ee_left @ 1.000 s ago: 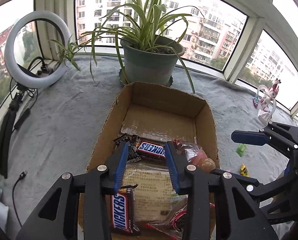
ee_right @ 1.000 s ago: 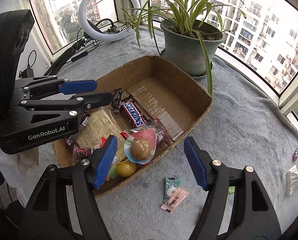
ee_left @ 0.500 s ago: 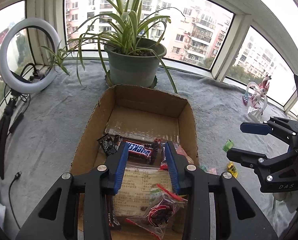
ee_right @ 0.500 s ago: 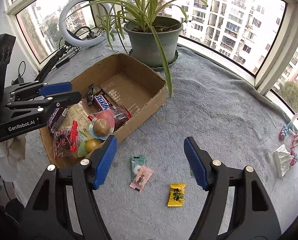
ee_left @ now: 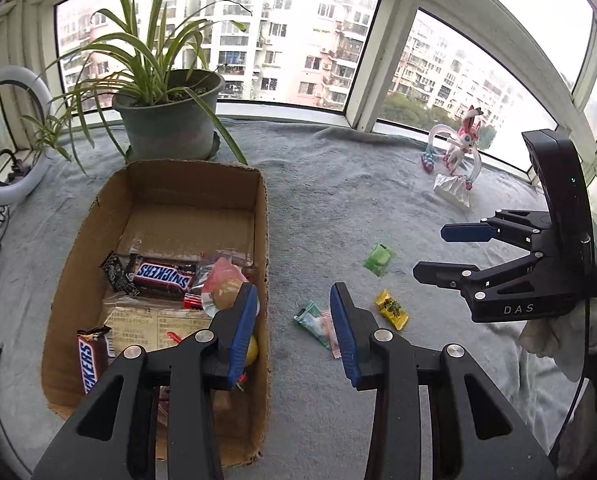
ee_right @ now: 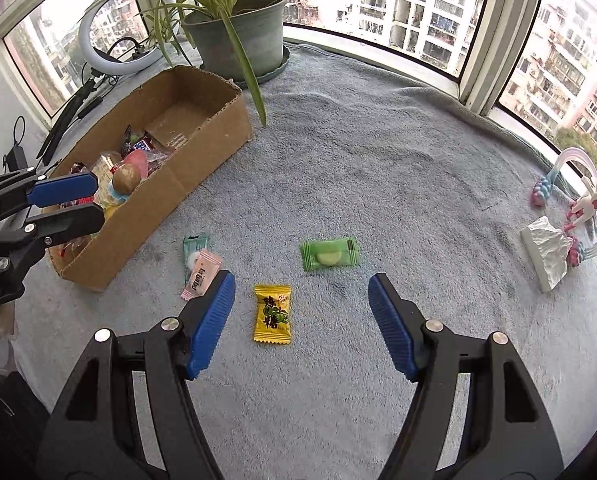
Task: Organize snacks
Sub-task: 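Lift both grippers out of the box and move toward the pink and yellow packets, then grasp the pink candy packet with the left gripper while the right grasps the yellow candy packet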
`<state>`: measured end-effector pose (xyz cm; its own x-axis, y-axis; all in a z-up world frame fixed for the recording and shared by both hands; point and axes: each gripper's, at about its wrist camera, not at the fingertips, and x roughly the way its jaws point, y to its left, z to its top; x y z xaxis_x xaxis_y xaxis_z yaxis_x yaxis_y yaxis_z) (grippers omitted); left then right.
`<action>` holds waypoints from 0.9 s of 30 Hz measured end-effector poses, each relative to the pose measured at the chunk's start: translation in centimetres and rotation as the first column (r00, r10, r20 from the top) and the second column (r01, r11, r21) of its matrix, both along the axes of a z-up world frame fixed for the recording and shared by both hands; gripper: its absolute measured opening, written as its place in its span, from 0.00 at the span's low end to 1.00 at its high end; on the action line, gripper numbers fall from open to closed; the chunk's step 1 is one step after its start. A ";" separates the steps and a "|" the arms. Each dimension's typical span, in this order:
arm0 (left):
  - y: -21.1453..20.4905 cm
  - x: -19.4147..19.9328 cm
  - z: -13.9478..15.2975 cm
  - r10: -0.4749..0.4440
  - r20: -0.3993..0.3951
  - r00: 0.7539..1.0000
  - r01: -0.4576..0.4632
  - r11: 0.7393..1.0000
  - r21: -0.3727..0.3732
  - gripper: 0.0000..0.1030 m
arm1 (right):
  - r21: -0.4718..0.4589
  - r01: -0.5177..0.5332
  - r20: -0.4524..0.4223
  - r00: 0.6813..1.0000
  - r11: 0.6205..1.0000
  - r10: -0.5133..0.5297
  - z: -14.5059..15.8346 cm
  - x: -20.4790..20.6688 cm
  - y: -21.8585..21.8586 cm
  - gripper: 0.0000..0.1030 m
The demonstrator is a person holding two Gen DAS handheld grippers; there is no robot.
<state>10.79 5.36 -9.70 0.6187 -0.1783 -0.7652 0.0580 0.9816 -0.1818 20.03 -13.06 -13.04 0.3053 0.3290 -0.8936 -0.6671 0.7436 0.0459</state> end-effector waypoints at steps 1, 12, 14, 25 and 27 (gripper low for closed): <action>-0.7 -0.1 -0.2 -0.016 -0.006 1.000 0.016 1.000 -0.001 0.35 | -0.005 -0.006 -0.003 1.000 1.000 0.006 -0.3 -0.2 -0.2 0.70; -5.6 0.5 -3.5 -0.108 -0.103 0.989 0.108 0.994 0.001 0.24 | -0.024 -0.053 -0.074 0.996 0.998 0.052 -3.5 -0.8 0.1 0.62; -6.0 0.8 -4.3 -0.102 -0.123 0.987 0.103 0.995 -0.001 0.23 | -0.024 -0.056 -0.086 0.995 0.998 0.054 -4.1 -0.7 0.1 0.62; -6.0 2.5 -7.3 -0.019 -0.192 0.981 0.025 0.999 0.027 0.23 | -0.024 -0.079 -0.113 0.991 0.997 0.076 -5.5 0.2 1.0 0.54; -6.0 2.6 -7.6 -0.011 -0.199 0.980 0.019 0.999 0.035 0.23 | -0.030 -0.084 -0.116 0.990 0.996 0.080 -5.9 0.3 1.1 0.54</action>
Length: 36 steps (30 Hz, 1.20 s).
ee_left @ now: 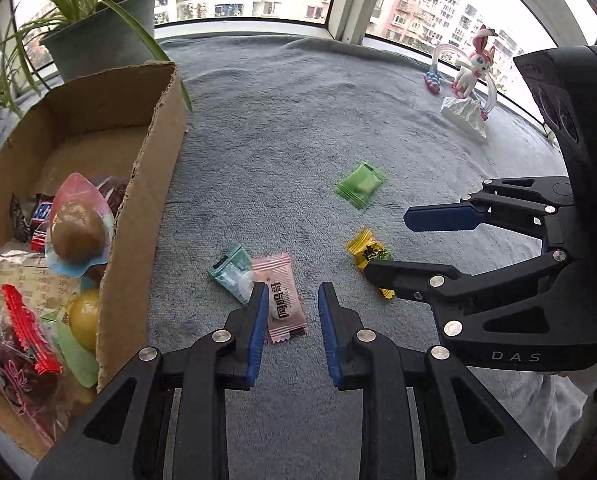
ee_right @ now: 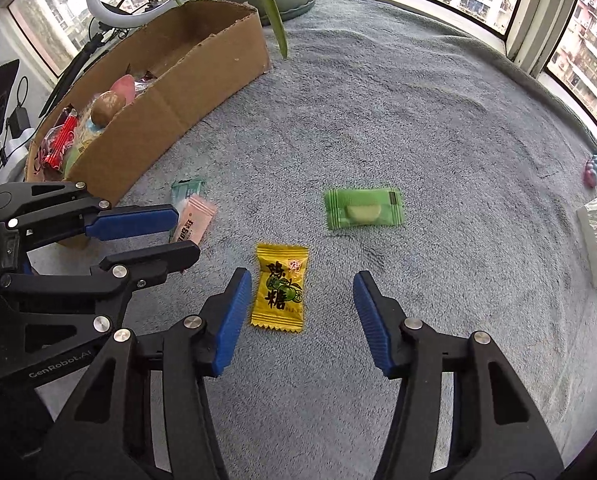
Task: Organize snacks
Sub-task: 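Grasp the pink candy packet with the left gripper while the right grasps the yellow candy packet, then carry the pink packet with the left gripper while the right gripper carries the yellow packet over the box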
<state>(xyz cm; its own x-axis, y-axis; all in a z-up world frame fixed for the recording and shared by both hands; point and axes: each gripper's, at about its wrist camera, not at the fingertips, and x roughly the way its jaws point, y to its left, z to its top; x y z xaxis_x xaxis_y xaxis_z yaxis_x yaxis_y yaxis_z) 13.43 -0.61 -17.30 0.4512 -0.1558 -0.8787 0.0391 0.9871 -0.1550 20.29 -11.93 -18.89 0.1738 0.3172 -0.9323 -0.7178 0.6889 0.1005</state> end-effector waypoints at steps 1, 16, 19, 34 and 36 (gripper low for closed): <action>0.1 0.1 -0.1 0.000 -0.004 1.000 0.000 1.000 0.000 0.23 | 0.001 -0.002 -0.005 1.000 1.000 0.002 -0.1 0.0 0.0 0.54; -1.0 0.3 -0.8 -0.068 -0.033 0.997 0.068 0.997 0.027 0.20 | -0.074 -0.046 0.043 0.998 0.996 0.049 -0.8 -0.2 0.8 0.40; -1.6 -0.4 -1.1 -0.103 -0.016 0.995 0.104 0.992 0.075 0.20 | -0.073 -0.043 0.046 0.998 0.996 0.047 -0.8 -0.1 0.6 0.37; -0.8 -0.6 -1.1 -0.079 -0.001 0.997 0.079 0.996 0.029 0.04 | -0.052 -0.008 0.049 0.999 0.999 0.010 -0.2 -0.5 -0.5 0.24; -0.4 -0.7 -0.7 -0.069 0.010 0.998 0.069 0.998 0.013 0.04 | -0.038 0.000 0.051 0.999 0.999 0.002 0.3 -0.6 -0.7 0.24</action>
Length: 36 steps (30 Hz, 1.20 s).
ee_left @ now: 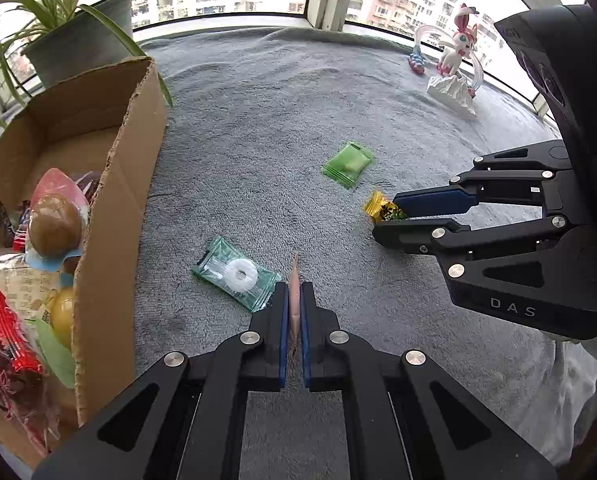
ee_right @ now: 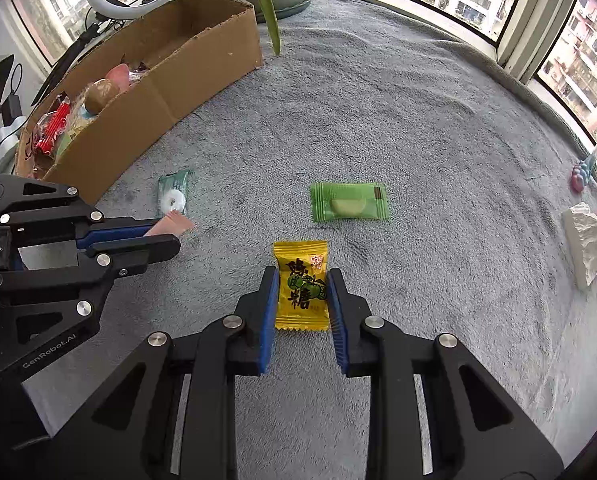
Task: Organize snacks
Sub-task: 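Carry the pink packet with the left gripper while the right gripper carries the yellow packet over the box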
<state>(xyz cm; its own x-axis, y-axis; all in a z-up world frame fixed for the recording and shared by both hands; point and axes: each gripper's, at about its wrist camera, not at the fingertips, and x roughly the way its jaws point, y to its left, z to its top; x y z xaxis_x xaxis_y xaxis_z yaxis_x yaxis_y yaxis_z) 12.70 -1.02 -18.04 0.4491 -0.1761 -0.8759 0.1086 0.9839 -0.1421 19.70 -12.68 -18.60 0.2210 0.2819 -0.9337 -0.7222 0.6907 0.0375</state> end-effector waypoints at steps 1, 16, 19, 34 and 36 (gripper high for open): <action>0.2 -0.1 0.3 0.006 0.009 1.000 -0.006 1.000 -0.006 0.04 | 0.006 0.003 0.003 1.000 1.000 -0.003 0.3 0.0 -0.1 0.24; 3.6 -1.0 4.9 0.071 0.104 0.992 -0.064 0.995 -0.074 0.04 | 0.057 -0.016 0.070 0.997 0.998 0.012 5.5 -1.4 1.6 0.24; 4.9 -1.2 5.9 0.091 0.129 0.987 -0.083 0.994 -0.070 0.04 | 0.070 -0.028 0.085 0.996 0.997 0.022 6.5 -1.6 2.8 0.24; 12.0 -1.3 8.4 0.204 0.210 0.956 -0.198 0.979 -0.051 0.04 | 0.119 -0.091 0.140 0.987 0.989 0.074 9.2 -1.4 10.3 0.24; 13.0 -1.4 8.5 0.216 0.212 0.953 -0.210 0.976 -0.050 0.04 | 0.119 -0.100 0.142 0.986 0.988 0.083 9.1 -1.4 11.2 0.24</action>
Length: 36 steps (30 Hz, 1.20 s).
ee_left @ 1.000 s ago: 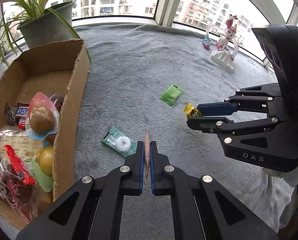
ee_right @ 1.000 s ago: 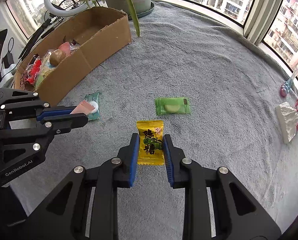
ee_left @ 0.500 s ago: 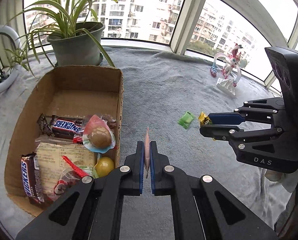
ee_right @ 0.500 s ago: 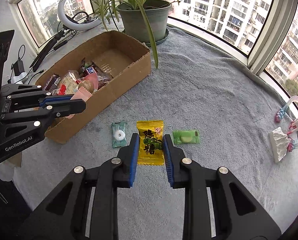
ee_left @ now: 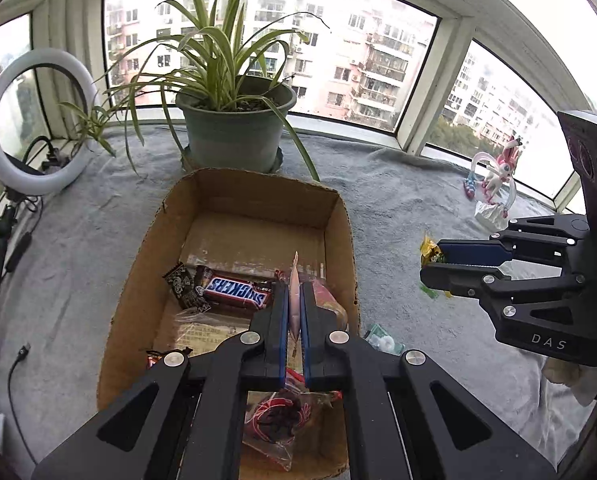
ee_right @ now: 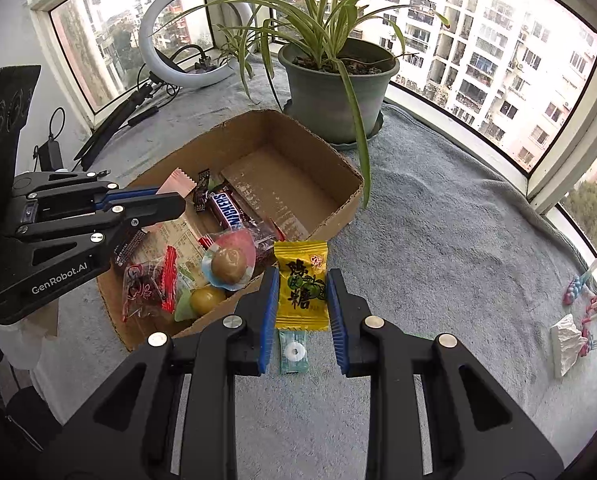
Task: Organize snacks
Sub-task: 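Carry the pink packet with the left gripper while the right gripper carries the yellow packet over the box, then open the left gripper over the box while the right gripper releases the yellow packet into it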
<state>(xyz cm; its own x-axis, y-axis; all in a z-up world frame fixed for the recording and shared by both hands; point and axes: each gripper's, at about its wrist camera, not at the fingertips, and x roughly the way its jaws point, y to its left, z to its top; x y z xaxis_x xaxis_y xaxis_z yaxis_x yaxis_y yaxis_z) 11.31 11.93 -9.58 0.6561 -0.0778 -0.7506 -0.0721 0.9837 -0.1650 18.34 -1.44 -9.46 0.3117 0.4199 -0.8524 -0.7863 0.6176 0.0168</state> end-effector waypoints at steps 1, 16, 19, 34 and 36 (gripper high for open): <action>0.4 0.0 0.0 0.006 0.001 1.000 -0.006 1.000 0.002 0.04 | -0.001 -0.002 0.003 1.000 1.000 0.002 -0.1 0.0 0.5 0.24; 3.1 1.9 -0.8 0.025 -0.010 1.000 -0.025 0.999 0.027 0.04 | -0.034 -0.038 -0.003 0.999 0.999 0.038 -2.4 1.2 4.8 0.24; 3.1 2.1 -1.1 0.022 -0.015 1.000 -0.022 0.999 0.027 0.04 | -0.034 -0.041 -0.011 0.999 0.999 0.041 -2.9 1.4 5.0 0.24; 3.3 2.5 -1.5 0.034 -0.030 0.999 -0.033 0.999 0.031 0.06 | -0.019 -0.079 -0.015 0.997 0.997 0.079 -3.3 0.7 6.5 0.25; 3.4 2.4 -1.5 0.041 -0.031 0.999 -0.040 0.999 0.033 0.14 | -0.019 -0.083 -0.012 0.997 0.996 0.083 -3.2 0.6 6.5 0.32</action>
<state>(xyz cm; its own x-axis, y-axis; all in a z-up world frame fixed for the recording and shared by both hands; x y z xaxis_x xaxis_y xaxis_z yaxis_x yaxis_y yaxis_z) 13.75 15.30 -11.07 0.6338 -0.0271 -0.7731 -0.1167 0.9846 -0.1303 18.93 5.04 -12.65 0.2671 0.4274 -0.8637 -0.8345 0.5508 0.0145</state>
